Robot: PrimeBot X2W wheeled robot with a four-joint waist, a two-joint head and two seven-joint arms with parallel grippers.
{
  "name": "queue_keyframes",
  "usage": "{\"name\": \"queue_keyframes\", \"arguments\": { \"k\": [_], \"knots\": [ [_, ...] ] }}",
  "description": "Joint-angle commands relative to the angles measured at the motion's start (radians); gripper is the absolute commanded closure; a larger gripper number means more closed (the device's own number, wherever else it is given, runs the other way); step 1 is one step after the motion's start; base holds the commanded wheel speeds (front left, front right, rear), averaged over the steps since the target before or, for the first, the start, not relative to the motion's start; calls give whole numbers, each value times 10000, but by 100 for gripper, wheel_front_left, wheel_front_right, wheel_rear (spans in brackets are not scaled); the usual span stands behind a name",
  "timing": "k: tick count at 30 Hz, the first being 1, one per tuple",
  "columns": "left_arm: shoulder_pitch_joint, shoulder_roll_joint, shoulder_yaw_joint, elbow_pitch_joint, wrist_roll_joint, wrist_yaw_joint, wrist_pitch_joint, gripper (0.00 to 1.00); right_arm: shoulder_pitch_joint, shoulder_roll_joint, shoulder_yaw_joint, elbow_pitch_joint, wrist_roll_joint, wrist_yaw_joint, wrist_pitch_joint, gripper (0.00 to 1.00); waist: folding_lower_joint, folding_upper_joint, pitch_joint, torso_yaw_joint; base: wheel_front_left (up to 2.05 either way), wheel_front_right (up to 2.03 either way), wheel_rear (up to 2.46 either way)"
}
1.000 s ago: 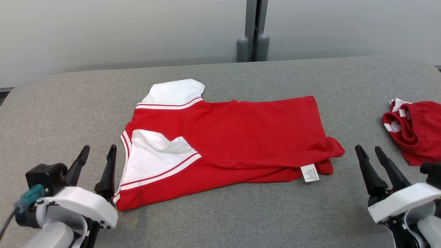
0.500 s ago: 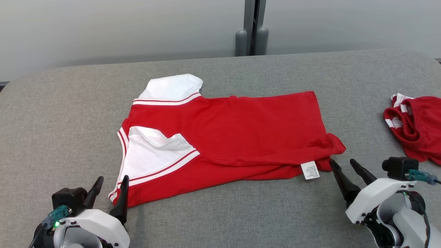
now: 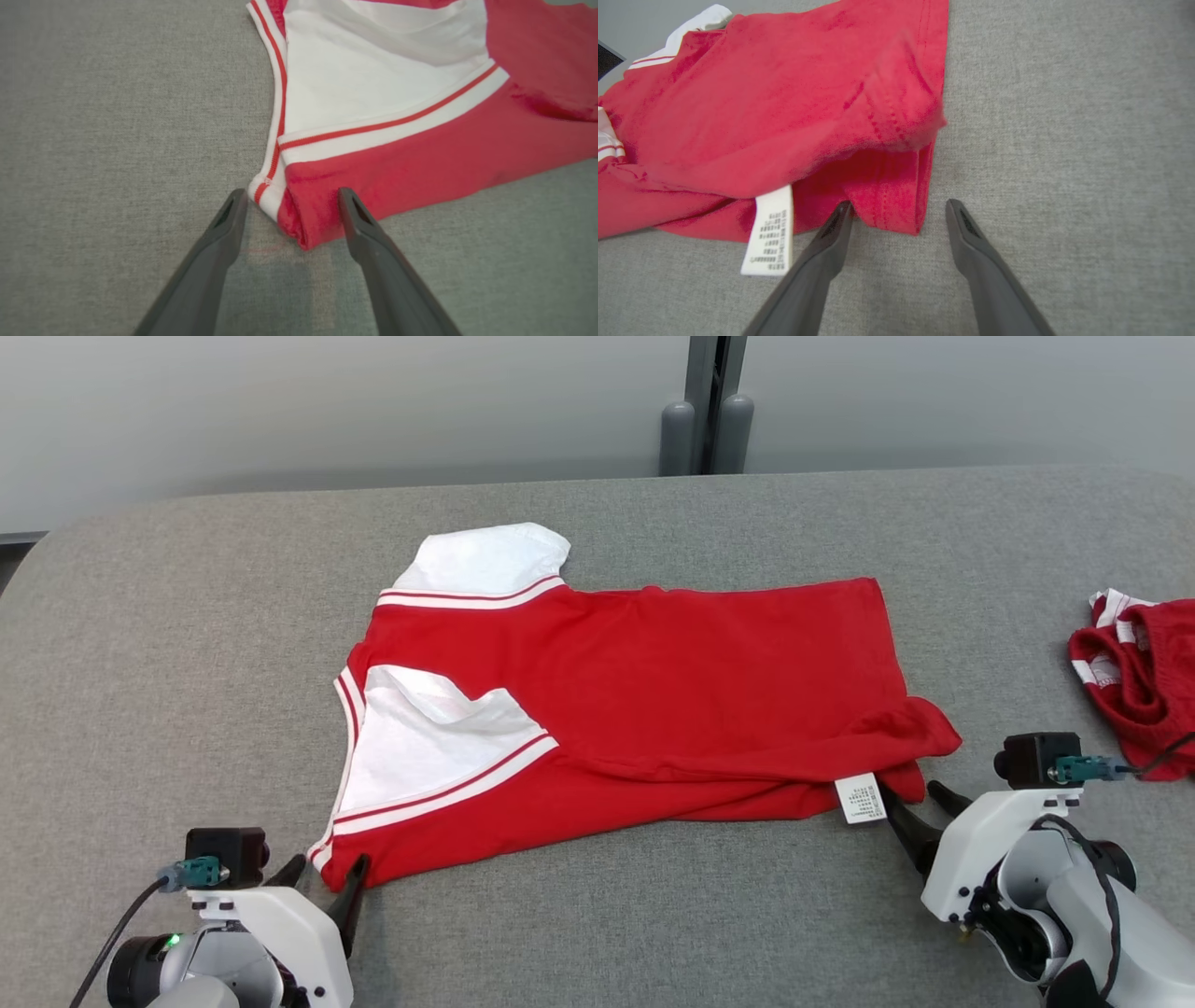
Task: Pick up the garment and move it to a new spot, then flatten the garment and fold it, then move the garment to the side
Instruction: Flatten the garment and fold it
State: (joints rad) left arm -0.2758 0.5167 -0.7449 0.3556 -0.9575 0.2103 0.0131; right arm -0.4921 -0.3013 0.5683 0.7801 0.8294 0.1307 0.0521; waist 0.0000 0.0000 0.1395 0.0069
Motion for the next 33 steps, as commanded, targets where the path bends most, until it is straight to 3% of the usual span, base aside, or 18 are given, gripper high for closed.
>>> {"name": "queue_keyframes", "arguments": {
  "k": [1, 2, 4, 5, 6, 7, 8, 9, 14, 20, 33],
  "knots": [
    [-179, 32, -9, 69, -100, -85, 100, 0, -104, -8, 38, 42, 76, 2, 72, 0, 0, 0, 5, -15, 0, 0, 0],
    [-221, 11, -57, 134, -133, -145, 258, 0, -136, 22, 80, 81, 90, 2, 123, 11, 0, 0, 6, -32, 0, 0, 0],
    [-283, -64, -119, 263, -246, -264, 531, 0, -205, 62, 150, 133, 84, 2, 185, 52, 0, 0, 13, -71, 0, 0, 0],
    [-338, -114, -112, 309, -302, -301, 571, 0, -262, 84, 177, 144, 89, 2, 190, 56, 0, 0, 21, -88, 0, 0, 0],
    [-374, -136, -105, 373, -357, -334, 630, 19, -299, 103, 206, 141, 92, 2, 162, 79, 0, 0, 20, -104, 0, 0, 0],
    [-379, -154, -117, 450, -406, -357, 658, 50, -319, 109, 229, 144, 82, 2, 91, 100, 0, 0, 16, -118, 0, 0, 0],
    [-395, -168, -114, 537, -410, -400, 666, 71, -323, 123, 253, 151, 99, 2, 54, 100, 0, 0, 11, -131, 0, 0, 0],
    [-427, -197, -72, 606, -430, -402, 588, 100, -318, 139, 284, 163, 132, 2, 12, 100, 0, 0, 0, -139, 0, 0, 0],
    [-285, -153, 40, 817, -550, -594, 336, 100, -154, -91, 396, -50, 430, 2, -242, 100, 0, 0, -239, -115, 0, 0, 0],
    [249, 295, -14, 381, -659, -608, 532, 100, 349, -832, 759, -853, 926, 2, 288, 100, 0, 0, -567, -90, 0, 0, 0],
    [1923, 1356, -141, -2042, -823, 430, 981, 100, 2735, -2444, 475, -3237, 1791, 1, 981, 100, 0, 0, -858, -102, 0, 0, 0]
  ]
}}
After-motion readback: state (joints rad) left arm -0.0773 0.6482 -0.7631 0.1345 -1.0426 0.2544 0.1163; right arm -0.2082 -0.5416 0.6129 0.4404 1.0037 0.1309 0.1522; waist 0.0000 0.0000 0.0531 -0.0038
